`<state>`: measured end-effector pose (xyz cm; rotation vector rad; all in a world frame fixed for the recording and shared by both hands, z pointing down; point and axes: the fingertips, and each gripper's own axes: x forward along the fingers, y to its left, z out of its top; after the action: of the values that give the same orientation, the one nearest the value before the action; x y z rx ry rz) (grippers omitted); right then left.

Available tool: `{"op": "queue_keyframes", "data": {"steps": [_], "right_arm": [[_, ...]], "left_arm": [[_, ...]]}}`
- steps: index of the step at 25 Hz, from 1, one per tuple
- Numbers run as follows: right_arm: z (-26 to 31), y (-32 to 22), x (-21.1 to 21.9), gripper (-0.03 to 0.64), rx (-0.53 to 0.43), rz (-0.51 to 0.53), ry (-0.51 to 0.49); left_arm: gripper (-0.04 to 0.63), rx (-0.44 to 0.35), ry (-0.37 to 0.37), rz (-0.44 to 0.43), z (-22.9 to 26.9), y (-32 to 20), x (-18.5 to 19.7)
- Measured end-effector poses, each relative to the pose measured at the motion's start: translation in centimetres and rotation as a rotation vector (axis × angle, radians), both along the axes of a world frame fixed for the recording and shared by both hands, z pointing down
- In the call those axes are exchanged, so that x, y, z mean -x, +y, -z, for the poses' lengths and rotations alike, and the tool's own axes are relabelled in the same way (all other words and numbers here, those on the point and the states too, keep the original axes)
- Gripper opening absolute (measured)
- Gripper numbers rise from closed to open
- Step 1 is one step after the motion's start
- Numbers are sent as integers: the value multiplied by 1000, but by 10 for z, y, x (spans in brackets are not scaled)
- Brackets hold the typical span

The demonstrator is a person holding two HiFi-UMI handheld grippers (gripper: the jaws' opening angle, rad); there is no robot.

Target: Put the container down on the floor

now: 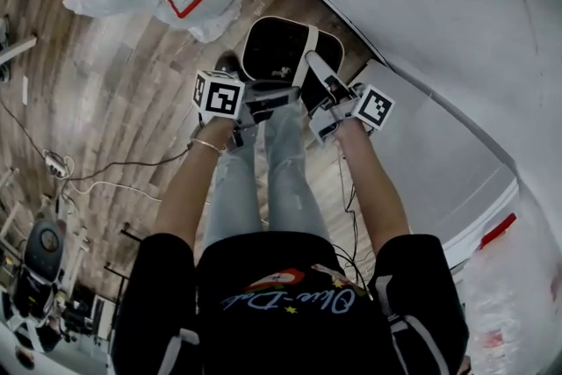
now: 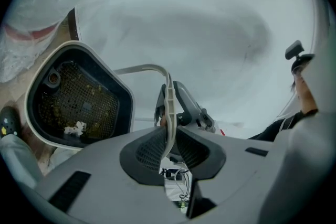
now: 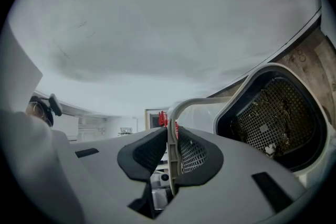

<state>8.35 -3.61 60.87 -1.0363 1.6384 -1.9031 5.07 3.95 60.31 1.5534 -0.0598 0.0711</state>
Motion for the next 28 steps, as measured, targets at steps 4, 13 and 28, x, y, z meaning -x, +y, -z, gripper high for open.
{"op": "queue_keyframes", "data": {"steps": [4,13,28], "right_arm": [[-22,1,-4,52,-5,10,8],[-67,5,-13,52,16,1,25],[-112,14,-23,52,45,50,150]], "left_arm": [[57,-14,-2,2,-20,0,-5],[57,-20,-3,4,-65,5,-15],[57,-6,-38,0,-115,15,-27]]}}
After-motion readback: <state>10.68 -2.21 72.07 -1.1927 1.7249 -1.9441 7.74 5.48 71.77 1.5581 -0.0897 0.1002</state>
